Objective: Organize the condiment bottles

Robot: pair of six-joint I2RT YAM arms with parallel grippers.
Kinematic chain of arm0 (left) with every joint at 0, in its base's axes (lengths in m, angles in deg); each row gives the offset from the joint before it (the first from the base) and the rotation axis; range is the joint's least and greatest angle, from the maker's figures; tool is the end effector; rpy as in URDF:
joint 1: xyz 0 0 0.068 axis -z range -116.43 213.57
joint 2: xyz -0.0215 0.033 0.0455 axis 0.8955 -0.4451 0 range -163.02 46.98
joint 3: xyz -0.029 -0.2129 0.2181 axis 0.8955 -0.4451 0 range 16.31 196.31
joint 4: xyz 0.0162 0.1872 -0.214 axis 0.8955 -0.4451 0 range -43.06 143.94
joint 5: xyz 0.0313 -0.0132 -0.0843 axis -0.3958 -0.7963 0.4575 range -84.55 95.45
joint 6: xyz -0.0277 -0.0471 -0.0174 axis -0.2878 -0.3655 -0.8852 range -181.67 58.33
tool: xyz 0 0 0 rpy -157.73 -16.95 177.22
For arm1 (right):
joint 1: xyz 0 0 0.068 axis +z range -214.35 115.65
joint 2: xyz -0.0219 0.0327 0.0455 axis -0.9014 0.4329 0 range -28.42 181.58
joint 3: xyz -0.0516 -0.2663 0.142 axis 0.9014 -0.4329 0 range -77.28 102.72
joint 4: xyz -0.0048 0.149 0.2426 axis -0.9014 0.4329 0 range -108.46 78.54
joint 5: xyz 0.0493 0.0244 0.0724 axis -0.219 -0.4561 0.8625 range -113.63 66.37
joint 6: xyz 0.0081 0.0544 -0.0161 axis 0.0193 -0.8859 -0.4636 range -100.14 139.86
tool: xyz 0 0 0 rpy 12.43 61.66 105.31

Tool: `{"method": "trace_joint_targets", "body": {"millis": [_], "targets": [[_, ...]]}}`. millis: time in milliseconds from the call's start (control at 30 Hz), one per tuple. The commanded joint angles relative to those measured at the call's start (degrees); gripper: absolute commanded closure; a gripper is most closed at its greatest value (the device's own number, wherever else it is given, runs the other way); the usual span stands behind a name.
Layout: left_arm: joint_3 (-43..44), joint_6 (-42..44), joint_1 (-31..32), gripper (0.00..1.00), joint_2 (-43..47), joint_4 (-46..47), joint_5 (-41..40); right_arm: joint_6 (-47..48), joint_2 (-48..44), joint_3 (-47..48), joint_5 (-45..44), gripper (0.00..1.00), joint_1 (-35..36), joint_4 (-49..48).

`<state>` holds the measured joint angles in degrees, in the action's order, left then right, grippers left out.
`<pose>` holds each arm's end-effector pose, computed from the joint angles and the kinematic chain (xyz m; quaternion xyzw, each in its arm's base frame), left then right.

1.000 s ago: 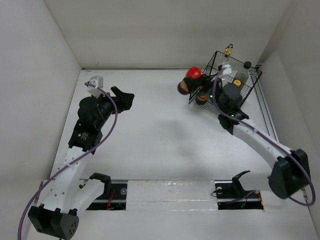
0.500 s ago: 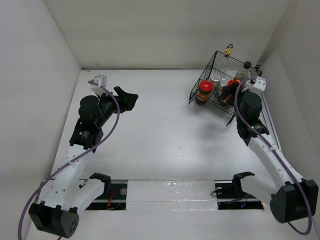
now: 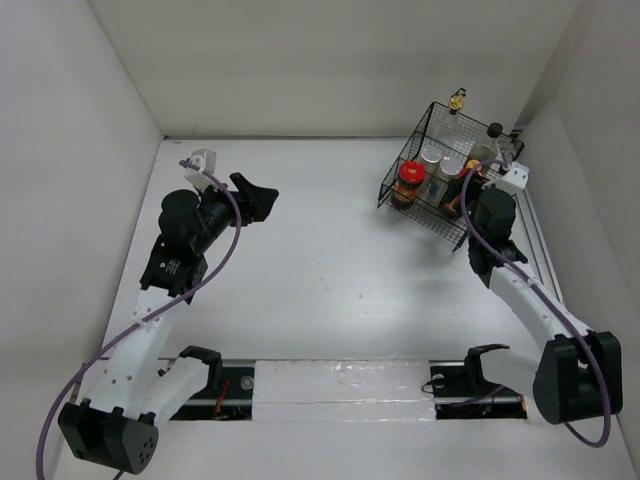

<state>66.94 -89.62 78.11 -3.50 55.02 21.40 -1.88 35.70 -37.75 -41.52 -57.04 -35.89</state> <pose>0.2031 -0.0642 0.4067 0.0176 0.6995 -0.3469 0.6245 0.2711 0.0223 0.3103 0.1950 0.7220 0.0510 0.6619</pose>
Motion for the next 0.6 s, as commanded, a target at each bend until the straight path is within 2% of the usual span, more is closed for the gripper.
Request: {"method": "trace_joint_targets", "body": {"millis": [0,267,400,567], "targets": [[0.26,0.17,0.04,0.28,-0.32,2.87,1.28,0.29,1.27,0.81,-3.37,0.50,0.95,-10.34],[0.26,0.17,0.04,0.27,-1.46,2.87,1.81,2.92,4.43,0.29,-12.25,0.50,5.16,-12.54],[0.26,0.17,0.04,0.27,-1.99,2.87,1.81,2.41,5.92,0.90,-12.87,0.50,5.70,-11.92],[0.87,0.17,0.04,0.24,-2.70,1.21,0.58,-1.11,8.39,1.51,-12.87,0.44,6.31,-8.33]]}}
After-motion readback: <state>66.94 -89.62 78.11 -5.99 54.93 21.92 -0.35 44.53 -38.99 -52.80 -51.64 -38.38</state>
